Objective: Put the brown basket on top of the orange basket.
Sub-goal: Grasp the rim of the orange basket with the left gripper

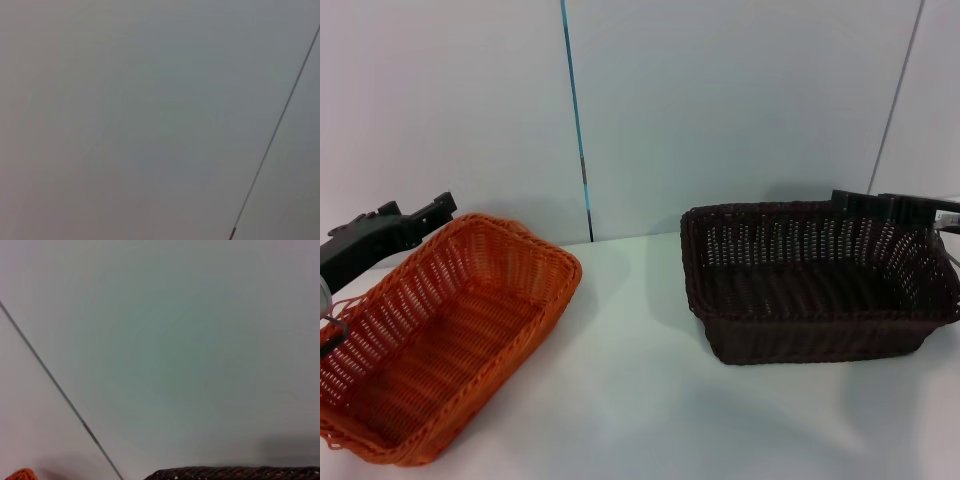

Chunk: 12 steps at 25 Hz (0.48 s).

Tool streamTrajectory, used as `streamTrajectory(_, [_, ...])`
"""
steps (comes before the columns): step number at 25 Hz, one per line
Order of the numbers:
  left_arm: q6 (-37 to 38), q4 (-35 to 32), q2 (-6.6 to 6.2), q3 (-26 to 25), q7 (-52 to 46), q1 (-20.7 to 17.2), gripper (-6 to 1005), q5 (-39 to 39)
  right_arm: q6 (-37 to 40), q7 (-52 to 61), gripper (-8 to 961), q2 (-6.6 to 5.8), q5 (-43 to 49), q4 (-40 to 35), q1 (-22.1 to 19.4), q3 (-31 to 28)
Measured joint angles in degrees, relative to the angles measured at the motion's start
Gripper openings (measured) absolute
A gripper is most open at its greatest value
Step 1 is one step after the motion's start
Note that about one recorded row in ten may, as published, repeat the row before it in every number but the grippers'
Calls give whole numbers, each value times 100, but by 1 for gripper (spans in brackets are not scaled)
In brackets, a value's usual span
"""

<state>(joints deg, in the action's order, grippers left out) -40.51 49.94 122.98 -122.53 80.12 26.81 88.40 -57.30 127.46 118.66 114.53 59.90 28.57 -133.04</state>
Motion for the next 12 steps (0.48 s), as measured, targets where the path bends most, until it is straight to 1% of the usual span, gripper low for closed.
streamTrajectory(2, [0,17,15,-15,12,-9,871,-5,7,-65,848,0,0,1,0,38])
streamTrajectory(12, [0,15,11,-11,12,-7,870,-5,7,-50,847,0,-2,2,-1,23])
